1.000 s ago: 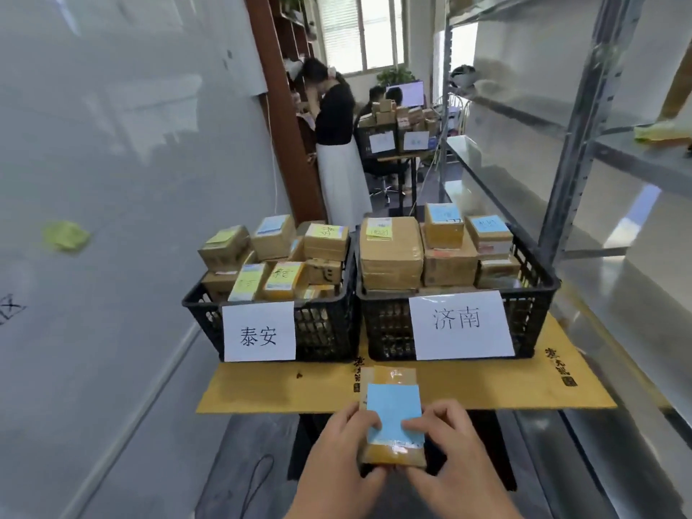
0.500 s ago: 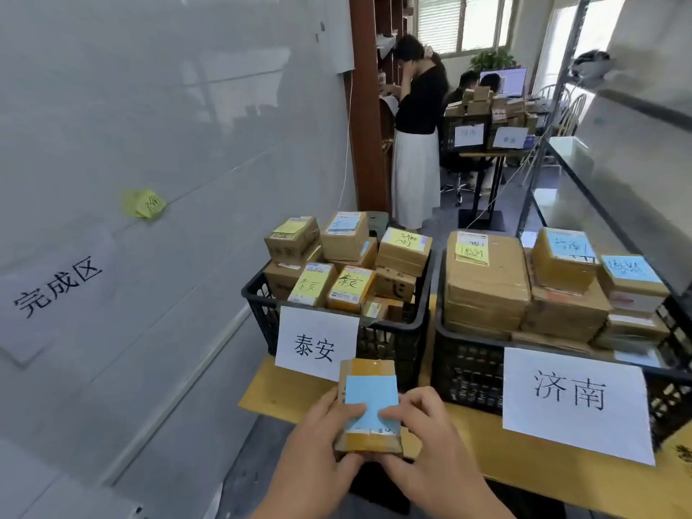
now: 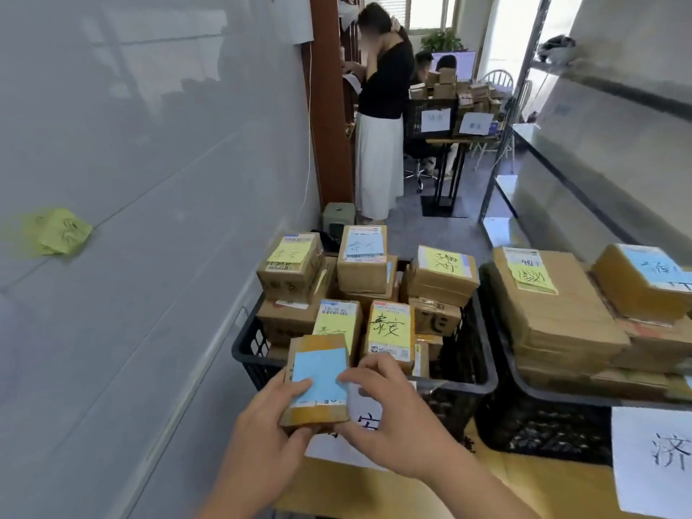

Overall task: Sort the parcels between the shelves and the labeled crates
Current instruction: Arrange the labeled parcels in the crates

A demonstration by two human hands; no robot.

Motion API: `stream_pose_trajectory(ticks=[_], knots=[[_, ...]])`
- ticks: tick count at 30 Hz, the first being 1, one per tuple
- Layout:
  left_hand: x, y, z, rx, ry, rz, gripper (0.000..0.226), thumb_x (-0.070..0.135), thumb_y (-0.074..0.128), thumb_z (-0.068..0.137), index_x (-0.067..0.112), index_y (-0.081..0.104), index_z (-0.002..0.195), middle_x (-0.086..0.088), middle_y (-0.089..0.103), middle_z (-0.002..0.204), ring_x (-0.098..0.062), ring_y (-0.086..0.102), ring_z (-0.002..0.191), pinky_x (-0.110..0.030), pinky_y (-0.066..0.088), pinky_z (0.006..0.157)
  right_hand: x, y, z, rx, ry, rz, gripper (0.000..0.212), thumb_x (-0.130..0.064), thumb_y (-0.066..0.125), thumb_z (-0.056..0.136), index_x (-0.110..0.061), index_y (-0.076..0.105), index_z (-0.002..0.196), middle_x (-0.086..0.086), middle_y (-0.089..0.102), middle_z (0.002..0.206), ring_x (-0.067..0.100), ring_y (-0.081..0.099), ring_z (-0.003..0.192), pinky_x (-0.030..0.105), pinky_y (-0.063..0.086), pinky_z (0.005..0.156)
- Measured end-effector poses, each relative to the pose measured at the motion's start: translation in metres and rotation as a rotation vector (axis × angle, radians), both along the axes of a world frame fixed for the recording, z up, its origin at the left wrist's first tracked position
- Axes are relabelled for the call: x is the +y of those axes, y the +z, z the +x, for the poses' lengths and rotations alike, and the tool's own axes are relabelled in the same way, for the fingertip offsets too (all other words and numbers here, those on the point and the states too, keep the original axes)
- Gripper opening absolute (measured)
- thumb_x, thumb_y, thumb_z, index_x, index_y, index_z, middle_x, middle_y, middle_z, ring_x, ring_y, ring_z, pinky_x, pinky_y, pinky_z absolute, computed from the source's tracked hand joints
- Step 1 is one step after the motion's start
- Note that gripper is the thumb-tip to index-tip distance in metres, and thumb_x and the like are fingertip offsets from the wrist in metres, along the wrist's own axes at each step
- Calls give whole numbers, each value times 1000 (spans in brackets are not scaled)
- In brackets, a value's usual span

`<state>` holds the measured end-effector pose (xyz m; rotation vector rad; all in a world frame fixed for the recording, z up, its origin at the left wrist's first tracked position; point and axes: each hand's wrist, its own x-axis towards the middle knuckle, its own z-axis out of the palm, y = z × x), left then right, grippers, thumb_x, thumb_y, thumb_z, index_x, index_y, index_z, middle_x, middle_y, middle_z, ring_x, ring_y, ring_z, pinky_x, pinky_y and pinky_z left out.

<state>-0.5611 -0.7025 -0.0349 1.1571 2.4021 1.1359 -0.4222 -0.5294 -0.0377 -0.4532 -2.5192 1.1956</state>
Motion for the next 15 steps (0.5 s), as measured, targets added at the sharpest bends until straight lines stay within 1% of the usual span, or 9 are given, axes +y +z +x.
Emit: stream_pose_trajectory(ticks=[2, 3, 5, 7, 9, 10, 12, 13, 15], knots=[[0, 3, -31, -24, 3, 0, 60, 14, 84, 80, 41, 61, 128, 17, 41, 148, -6, 43, 135, -15, 41, 100, 11, 2, -21, -5, -28, -6, 60, -55, 69, 86, -34, 53, 139, -22, 35, 126, 2, 46, 122, 26, 47, 103], [0, 4, -45, -31, 10, -4, 60, 14, 83, 81, 40, 60, 130, 17, 40, 148, -6, 41, 135, -15, 39, 100, 17, 3, -28, -11, -62, 13, 58, -54, 68, 87, -33, 53, 139, -22, 36, 125, 0, 46, 120, 26, 47, 102], [1, 3, -68, -49, 25, -21, 61, 14, 83, 81, 39, 59, 131, 15, 39, 149, -8, 42, 134, -14, 40, 97, 32, 3, -39, -38, -187, 119, 51, -51, 66, 92, -31, 55, 138, -19, 37, 121, 0, 47, 112, 25, 48, 94], [4, 2, -84, -67, 38, -21, 64, 14, 85, 79, 42, 59, 130, 10, 40, 154, -14, 45, 137, -21, 43, 100, 46, 3, -51, -65, -347, 236, 49, -49, 65, 94, -28, 57, 138, -13, 41, 123, 6, 49, 112, 27, 49, 90], [10, 1, -92, -72, 36, -11, 67, 15, 86, 77, 49, 56, 127, 9, 41, 155, -16, 44, 138, -26, 44, 103, 59, 3, -66, -162, -470, 290, 58, -54, 64, 93, -31, 51, 145, -5, 41, 137, 16, 41, 131, 31, 47, 100], [14, 0, -94, -72, 36, 2, 68, 15, 87, 77, 52, 55, 125, 11, 41, 154, -14, 43, 138, -28, 43, 105, 64, 3, -74, -258, -503, 297, 64, -58, 63, 92, -35, 45, 149, -1, 36, 146, 20, 32, 141, 36, 43, 109], [23, -1, -94, -81, 18, 31, 69, 14, 86, 77, 54, 52, 121, 19, 38, 150, -4, 39, 134, -25, 40, 106, 72, 0, -85, -458, -525, 295, 73, -64, 59, 90, -40, 34, 155, 5, 22, 160, 29, 19, 150, 45, 31, 121], [27, 0, -92, -82, 1, 42, 69, 14, 86, 77, 55, 52, 120, 21, 36, 147, 0, 35, 132, -24, 38, 105, 74, -1, -89, -521, -530, 279, 75, -64, 59, 90, -40, 32, 156, 6, 17, 163, 32, 17, 151, 48, 29, 122], [37, 0, -91, -90, -34, 59, 70, 13, 86, 77, 59, 52, 117, 25, 36, 145, 8, 34, 130, -24, 39, 108, 75, -3, -93, -572, -543, 208, 75, -61, 58, 91, -37, 33, 156, 4, 14, 166, 37, 20, 149, 49, 33, 118]])
